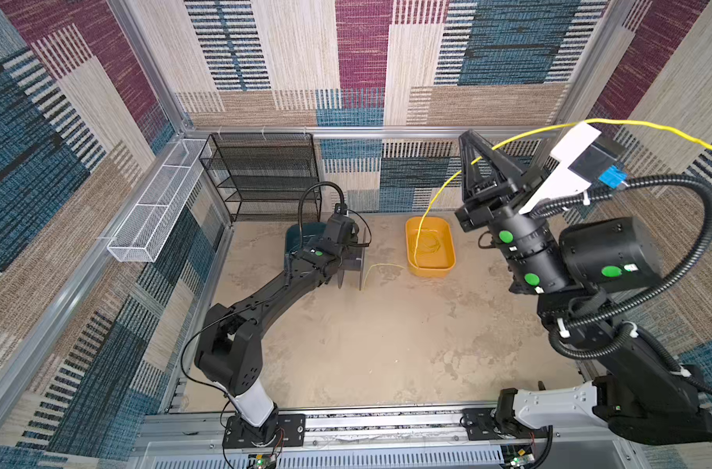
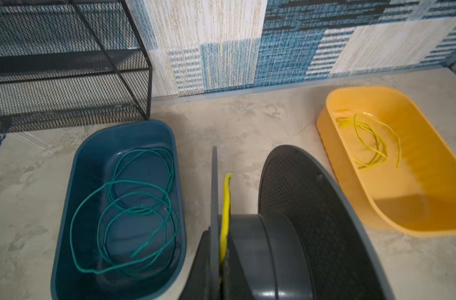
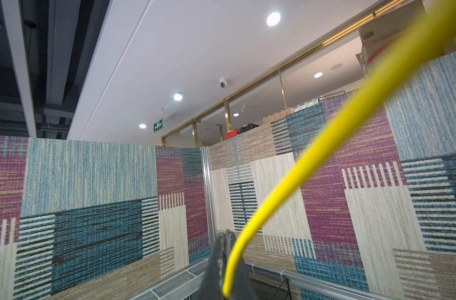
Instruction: Wrap the cables
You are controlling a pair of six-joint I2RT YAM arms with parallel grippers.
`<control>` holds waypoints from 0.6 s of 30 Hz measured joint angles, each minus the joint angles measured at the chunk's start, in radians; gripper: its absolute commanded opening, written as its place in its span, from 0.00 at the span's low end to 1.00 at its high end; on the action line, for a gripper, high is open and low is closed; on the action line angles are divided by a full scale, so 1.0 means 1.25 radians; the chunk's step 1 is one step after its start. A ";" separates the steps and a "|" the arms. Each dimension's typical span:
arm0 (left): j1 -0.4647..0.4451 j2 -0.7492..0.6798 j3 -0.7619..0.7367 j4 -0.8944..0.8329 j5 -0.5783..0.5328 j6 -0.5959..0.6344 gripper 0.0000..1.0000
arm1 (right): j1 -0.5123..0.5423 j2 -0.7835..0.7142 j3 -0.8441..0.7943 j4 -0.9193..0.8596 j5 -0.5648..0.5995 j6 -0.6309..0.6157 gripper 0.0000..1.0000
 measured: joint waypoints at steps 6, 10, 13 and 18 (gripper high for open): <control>-0.046 -0.101 -0.140 0.021 -0.023 0.004 0.00 | -0.166 0.099 0.103 -0.062 -0.096 0.076 0.00; -0.076 -0.142 -0.188 0.026 -0.034 0.017 0.00 | -0.280 0.188 0.219 -0.096 -0.161 0.130 0.00; -0.085 -0.164 -0.224 0.027 -0.042 0.027 0.00 | -0.357 0.266 0.341 -0.145 -0.206 0.171 0.00; -0.092 -0.176 -0.252 0.051 -0.068 0.024 0.00 | -0.410 0.398 0.594 -0.222 -0.269 0.226 0.00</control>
